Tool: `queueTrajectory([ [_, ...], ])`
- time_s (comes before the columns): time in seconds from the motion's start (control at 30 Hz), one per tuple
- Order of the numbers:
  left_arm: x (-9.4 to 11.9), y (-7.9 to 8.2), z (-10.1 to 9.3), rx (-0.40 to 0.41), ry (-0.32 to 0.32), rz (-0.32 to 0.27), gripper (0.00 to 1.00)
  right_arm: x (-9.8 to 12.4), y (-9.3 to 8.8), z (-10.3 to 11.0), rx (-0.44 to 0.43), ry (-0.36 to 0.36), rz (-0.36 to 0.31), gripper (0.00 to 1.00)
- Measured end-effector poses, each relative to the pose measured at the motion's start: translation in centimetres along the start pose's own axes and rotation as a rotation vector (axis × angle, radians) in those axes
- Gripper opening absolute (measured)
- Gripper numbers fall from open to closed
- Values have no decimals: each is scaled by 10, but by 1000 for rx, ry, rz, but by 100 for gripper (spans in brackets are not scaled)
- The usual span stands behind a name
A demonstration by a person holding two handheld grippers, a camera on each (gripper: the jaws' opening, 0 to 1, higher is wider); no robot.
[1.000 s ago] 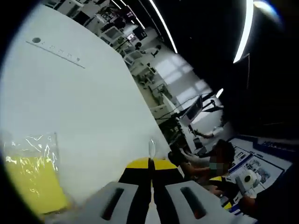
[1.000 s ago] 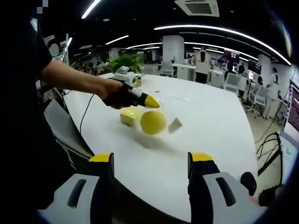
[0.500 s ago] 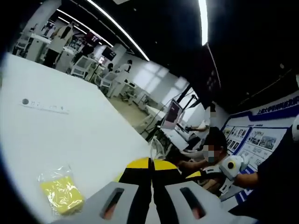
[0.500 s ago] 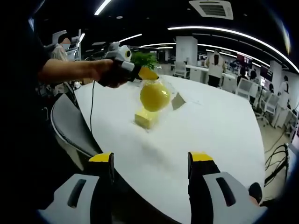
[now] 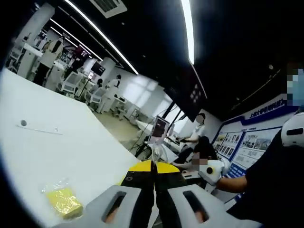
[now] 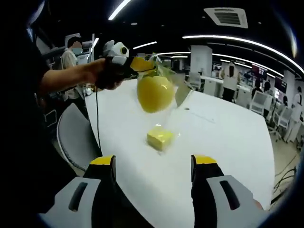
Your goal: Compare the silicone blocks by pressing each to a similar depth, holding the contact briefly, and releasing to observe deformation and rebound differences across the visible hardness samples.
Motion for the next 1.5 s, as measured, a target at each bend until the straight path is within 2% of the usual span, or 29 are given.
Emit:
queueTrajectory([
  [0.1,3,-1,-6,8,-19,23,0,-7,17,0,4,41,-74,60],
  [0.13,3,-2,-10,-6,-44,34,0,-8,21,0,-2,56,-95,62],
  [0.17,3,-2,-12,-15,-42,33,0,-10,25,0,-12,70,-111,64],
  [0.23,3,-2,-18,-28,-79,52,0,-13,34,-1,-40,97,-138,65],
  [0.4,-2,-3,-29,-44,-119,103,0,-22,47,-5,-16,137,-141,63],
  [0.5,-4,-4,-34,-115,-144,130,0,-29,51,0,8,178,-140,60],
  [0.57,-4,-4,-35,-112,-145,134,0,-34,52,2,12,191,-135,60],
  [0.67,-3,-5,-36,-176,-148,158,0,-38,51,5,17,204,-129,59],
  [0.7,-2,-6,-36,-221,-155,175,0,-41,52,5,17,212,-127,58],
  [0.87,-2,-8,-37,-231,-136,195,0,-49,58,9,30,243,-145,55],
  [0.97,-3,-7,-38,-214,-129,178,0,-58,64,11,34,263,-173,53],
  [1.17,-4,4,-39,-201,-124,119,0,-67,74,8,5,285,-228,41],
  [1.2,-4,7,-40,-210,-123,101,0,-68,80,6,-12,293,-258,39],
  [1.3,-3,14,-40,-229,-118,76,0,-69,87,0,-27,295,-292,32],
  [1.5,-5,23,-37,-226,-108,29,0,-78,99,-9,-34,306,-296,34],
])
Point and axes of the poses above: the point that each gripper's makers call its tool centre point, and the gripper's own axes: x roughly backward along the fingers, z roughly to its left, y roughly out of its top, the point moved 7 cm from there along x, roughly backward along the fingers, and after that the axes turned 4 degrees about -y, right-handed, at the moved point
